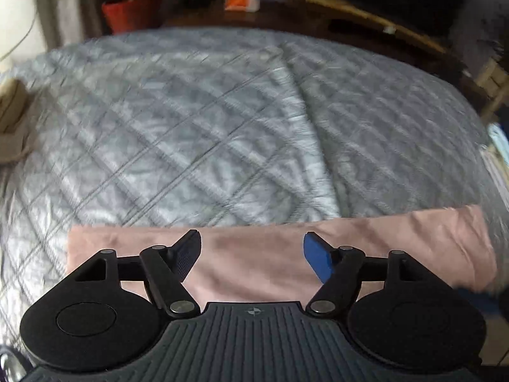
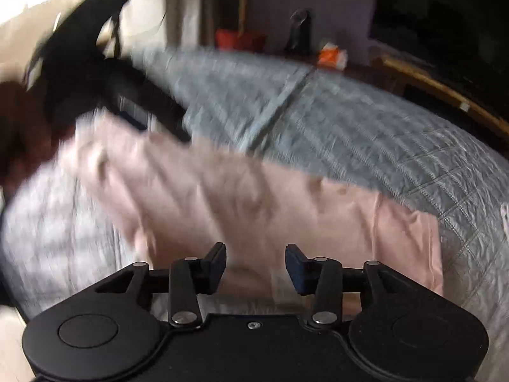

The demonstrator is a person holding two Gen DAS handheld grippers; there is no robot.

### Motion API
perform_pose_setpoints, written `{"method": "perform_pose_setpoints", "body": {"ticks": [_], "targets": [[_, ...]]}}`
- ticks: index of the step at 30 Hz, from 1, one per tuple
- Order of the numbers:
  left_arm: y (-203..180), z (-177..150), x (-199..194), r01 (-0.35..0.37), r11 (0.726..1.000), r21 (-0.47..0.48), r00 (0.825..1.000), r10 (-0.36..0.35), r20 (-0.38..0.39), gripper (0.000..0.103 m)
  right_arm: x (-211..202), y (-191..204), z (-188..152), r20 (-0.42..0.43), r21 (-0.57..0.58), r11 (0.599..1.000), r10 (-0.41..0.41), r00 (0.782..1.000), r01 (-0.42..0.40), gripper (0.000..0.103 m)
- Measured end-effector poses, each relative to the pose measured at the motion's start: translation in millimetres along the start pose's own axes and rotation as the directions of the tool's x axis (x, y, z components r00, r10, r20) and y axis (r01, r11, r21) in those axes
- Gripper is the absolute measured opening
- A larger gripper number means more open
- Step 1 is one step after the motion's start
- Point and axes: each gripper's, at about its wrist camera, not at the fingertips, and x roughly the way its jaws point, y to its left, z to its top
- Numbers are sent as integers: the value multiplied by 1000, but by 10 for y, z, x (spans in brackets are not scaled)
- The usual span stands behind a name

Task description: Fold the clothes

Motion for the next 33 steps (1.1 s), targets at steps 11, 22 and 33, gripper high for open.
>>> {"method": "perform_pose_setpoints", "body": {"ticks": [11,22,33], "targets": [[-335,-244,-14,83,987,135,996,-79,-36,77,-121,-320,50,-78,-10,997,-72,994,72,66],[-886,-486,-118,175,932,318,985,-169,-47,78,-457,-1736,-933,21,879,476,-29,999,-5,70],[-1047,-478,22,177,924,340,984,-165,-63,79,-138,-1817,-1056,227,943,243,28,973,-227,76]]}}
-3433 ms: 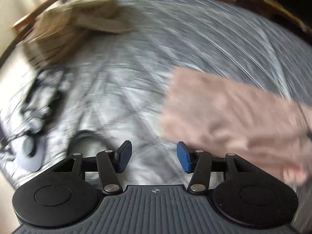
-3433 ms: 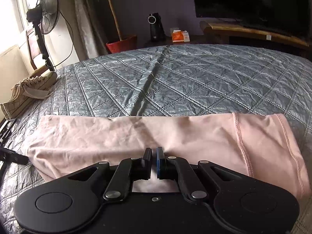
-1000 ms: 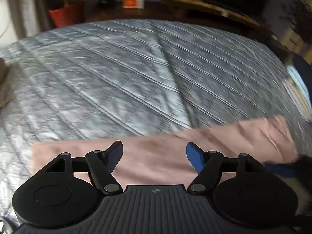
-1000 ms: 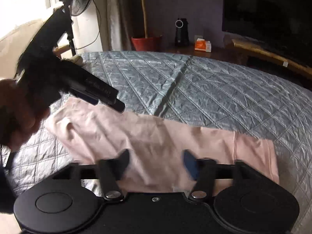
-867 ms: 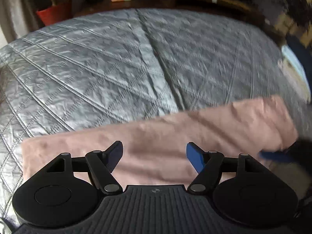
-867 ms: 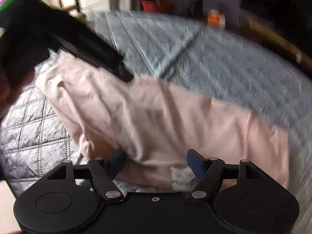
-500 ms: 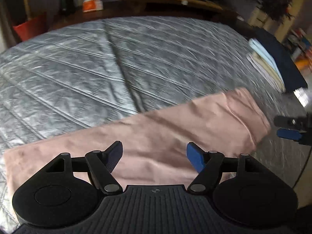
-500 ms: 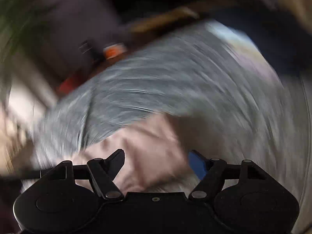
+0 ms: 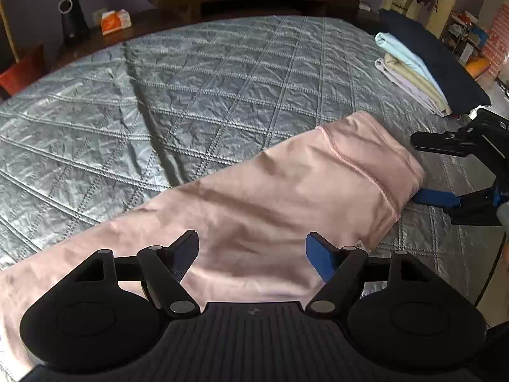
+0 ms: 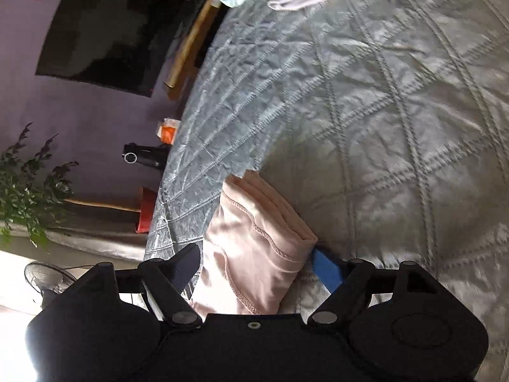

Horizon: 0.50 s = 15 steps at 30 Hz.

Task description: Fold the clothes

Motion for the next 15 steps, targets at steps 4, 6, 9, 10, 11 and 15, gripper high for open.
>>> {"method": "perform_pose_setpoints", "body": {"ticks": [4,6,9,10,11,15], "targets": [[-58,-50,109,-27,998,49,998,29,-53,82,-43,31,10,53,-93,996,-11,999,16,76],[-90,-79,124,-40,996,75,998,44,-49,83,-104,80,38,121,-194,977,-68,990,91,78],[-78,-71,129,-33,997,68,998,37,-57,83,-81,80,90,61,-262,964,-34,998,49,93],[-71,-67,132,-30,997,66,998,34,-60,83,-67,107,97,38,-291,956,-34,999,44,98],[-74,-68,130,-31,997,67,997,36,-61,84,-47,147,97,19,-327,944,-43,999,47,102],[-81,-72,146,-36,997,75,997,40,-62,84,102,419,0,-10,-541,832,-157,988,126,102]]}}
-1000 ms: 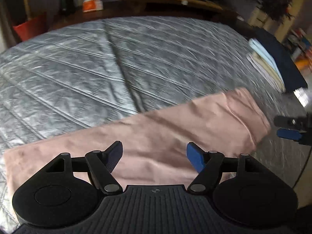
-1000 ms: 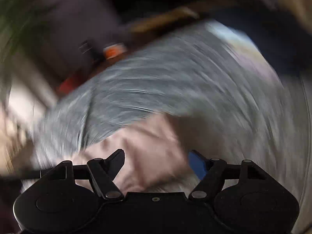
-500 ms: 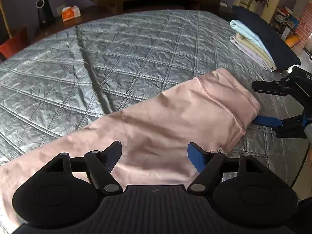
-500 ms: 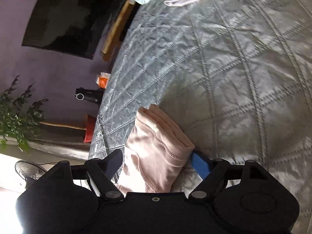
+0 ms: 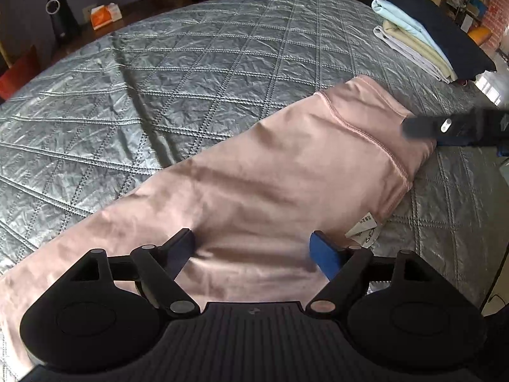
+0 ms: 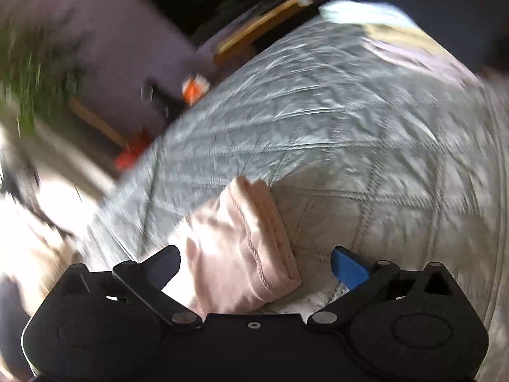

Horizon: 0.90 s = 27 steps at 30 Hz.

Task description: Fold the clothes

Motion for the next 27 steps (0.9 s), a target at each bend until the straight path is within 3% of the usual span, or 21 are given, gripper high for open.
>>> {"method": "perform_pose_setpoints", "body": {"ticks": [4,6,7,8,9,14,17,19,22,27], "targets": [[-4,-3,5,0,1000,5,1000,0,0,85,115,202,25,-35,-155,986,-61,998,55,98],[-6,-3,7,0,1000,7,1000,0,0,85,118,185,52,-34,-154,987,-60,998,54,84],[-7,-3,8,0,1000,8,1000,0,-1,85,113,149,70,-36,-140,989,-54,998,48,63],[-10,-4,8,0,1000,8,1000,0,0,86,108,94,90,-45,-109,994,-33,998,28,31],[-11,-6,8,0,1000,9,1000,0,0,86,112,29,104,-55,-70,997,-11,998,7,24],[-24,-9,11,-1,1000,12,1000,0,2,86,125,-149,100,-48,68,996,64,997,-60,21],[-28,-6,15,0,1000,14,1000,0,2,87,77,-167,110,10,139,982,127,992,-127,17],[-32,-4,17,0,1000,15,1000,0,2,87,23,-25,147,41,82,989,120,992,-123,15],[-34,-3,18,0,1000,14,1000,0,2,87,-44,339,195,59,-107,992,76,995,-70,13],[-35,-2,18,1,1000,12,1000,-1,2,87,-156,892,164,108,-333,942,79,991,-39,10]]}}
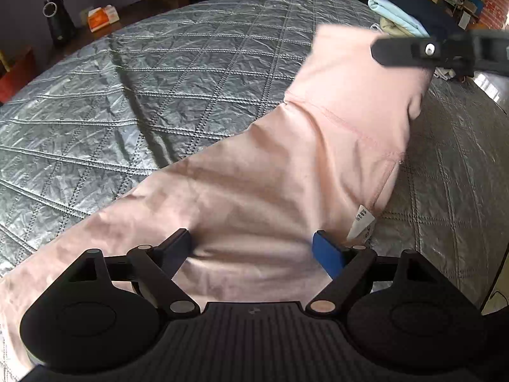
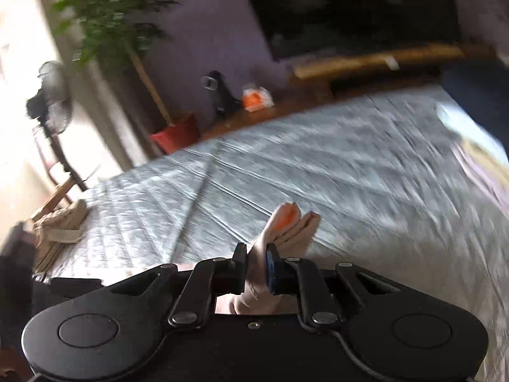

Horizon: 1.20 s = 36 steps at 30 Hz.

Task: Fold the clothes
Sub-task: 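Fold the lifted trouser end over toward the left tool with the right tool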

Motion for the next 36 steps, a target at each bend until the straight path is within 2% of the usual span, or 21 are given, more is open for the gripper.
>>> {"method": "perform_pose_setpoints", "body": {"ticks": [3,8,11,16,18,23,24,26,27,29,34,36], "targets": [[1,5,-2,2,1000,-1,1000,-2,-1,87,-55,261,5,11,-78,997,29,1000,-28,10],[61,38,-43,41,999,-9,999,-41,-34,86,-43,654,-173,-67,-248,965,74,995,-89,10],[165,53,-121,87,996,-12,995,-87,-51,85,-5,684,-202,-83,-235,967,82,993,-99,10],[411,55,-302,111,993,-30,993,-113,-43,85,46,751,-153,-84,-223,968,101,991,-118,9],[528,61,-382,106,994,-38,994,-107,-33,86,86,812,-151,-90,-223,966,116,989,-133,9],[847,32,-477,18,994,-108,1000,-20,-17,86,201,963,-196,-135,-251,957,112,984,-144,9],[902,24,-500,6,993,-118,1000,-8,-15,86,204,954,-207,-141,-254,958,98,985,-132,10],[1010,10,-533,-11,991,-136,1000,9,-11,86,192,898,-222,-141,-265,960,53,989,-90,32],[1062,4,-543,-17,989,-144,1000,15,-10,86,180,907,-242,-142,-306,950,23,990,-66,36],[1102,-14,-544,-32,989,-145,999,31,-15,86,164,945,-287,-150,-393,919,-25,988,-36,36],[932,-80,-470,-35,998,-58,998,32,-54,86,215,1226,-482,-218,-575,813,-45,975,-91,48],[847,-116,-414,-34,999,-21,997,32,-76,86,268,1288,-536,-248,-593,797,-47,968,-113,50]]}}
